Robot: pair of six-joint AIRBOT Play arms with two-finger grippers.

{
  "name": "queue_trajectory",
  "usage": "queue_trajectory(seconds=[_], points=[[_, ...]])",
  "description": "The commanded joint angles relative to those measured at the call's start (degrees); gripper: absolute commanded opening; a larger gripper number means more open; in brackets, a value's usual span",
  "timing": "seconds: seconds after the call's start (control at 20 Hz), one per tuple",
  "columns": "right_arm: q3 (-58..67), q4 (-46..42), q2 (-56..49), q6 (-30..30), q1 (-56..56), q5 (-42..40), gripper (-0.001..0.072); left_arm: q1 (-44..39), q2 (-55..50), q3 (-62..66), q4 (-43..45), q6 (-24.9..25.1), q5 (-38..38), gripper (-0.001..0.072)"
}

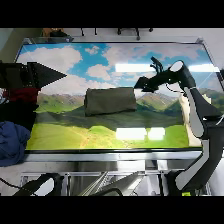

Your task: Fold the shirts.

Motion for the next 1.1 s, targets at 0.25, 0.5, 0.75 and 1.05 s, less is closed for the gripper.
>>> queue_trajectory(seconds=[0.25,0.5,0.75,1.05], points=[[-8.2,9.4,-5.2,-9.0,2.0,-5.4,0.0681,0.0,0.1,-0.3,0.0,0.1,0.4,0.0012],[-8.2,24.5,-8.5,-16.9,3.2,-5.1,0.0291,0.0,0.1,-0.3,0.1,0.1,0.3,0.0013],[-5.3,32.9,-1.7,-20.6,0.0,-3.0,0.0021,0.0,0.1,-0.3,0.1,0.0,0.3,0.0012],[-2.3,32.7,13.6,-11.4,-16.6,-6.8,0.0021,0.0,0.1,-0.3,0.1,0.1,-0.4,0.0012]])
